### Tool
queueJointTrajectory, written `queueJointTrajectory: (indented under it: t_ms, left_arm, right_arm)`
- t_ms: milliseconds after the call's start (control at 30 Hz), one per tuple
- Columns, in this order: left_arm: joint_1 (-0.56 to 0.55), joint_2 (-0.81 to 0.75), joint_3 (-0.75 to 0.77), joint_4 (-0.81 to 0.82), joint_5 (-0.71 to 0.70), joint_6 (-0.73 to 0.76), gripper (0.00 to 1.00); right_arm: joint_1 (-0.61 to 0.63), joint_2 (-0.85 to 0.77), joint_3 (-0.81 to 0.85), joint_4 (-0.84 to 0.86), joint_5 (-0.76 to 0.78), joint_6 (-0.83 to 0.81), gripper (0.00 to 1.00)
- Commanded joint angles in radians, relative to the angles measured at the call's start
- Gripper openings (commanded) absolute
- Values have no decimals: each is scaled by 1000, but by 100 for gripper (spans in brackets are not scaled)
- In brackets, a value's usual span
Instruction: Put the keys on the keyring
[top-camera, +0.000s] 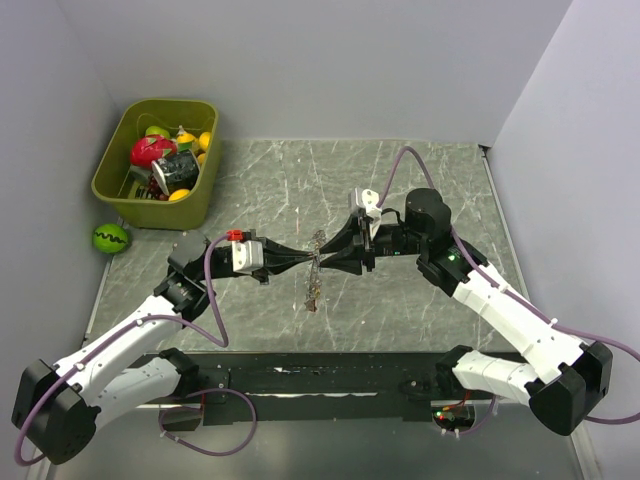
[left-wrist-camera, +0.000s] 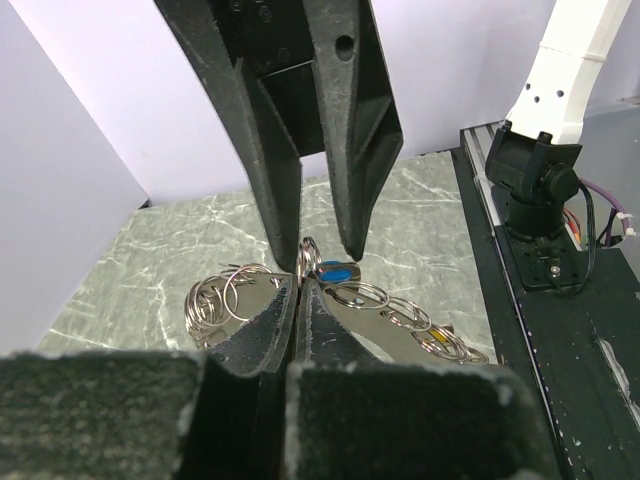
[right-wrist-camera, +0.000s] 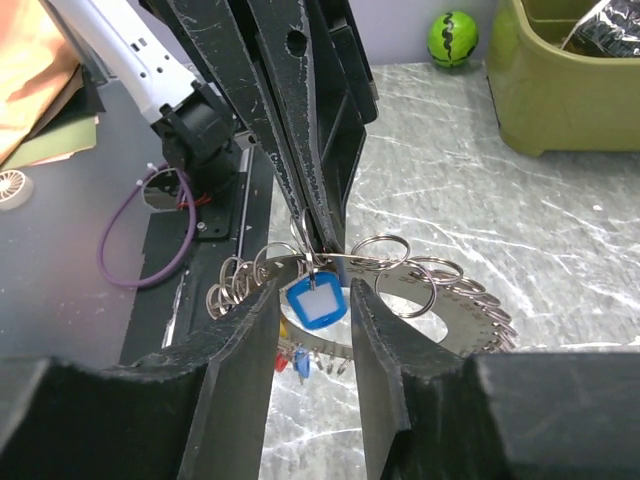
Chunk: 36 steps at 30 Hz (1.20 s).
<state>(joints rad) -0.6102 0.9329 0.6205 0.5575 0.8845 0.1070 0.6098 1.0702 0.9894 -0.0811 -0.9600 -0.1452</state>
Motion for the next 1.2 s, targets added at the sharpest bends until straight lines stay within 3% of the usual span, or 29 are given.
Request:
queueJointTrajectory:
  t_ms: [0,200,367,1167]
  left_arm:
    - [-3,-6,21,76,16,-10,1]
    - [-3,-8,21,71,16,-7,1]
    - [-3,-12,21,68,18,-4,1]
    - [-3,-55,-22,182,50,-16,1]
  right_arm:
    - [-2,-12,51,52,-23,22,37]
    - [-4,0,54,63,-23,38,23]
    - [-2,19,64,53,-10,41,1]
    - [-2,37,48,-16,53,-31,0]
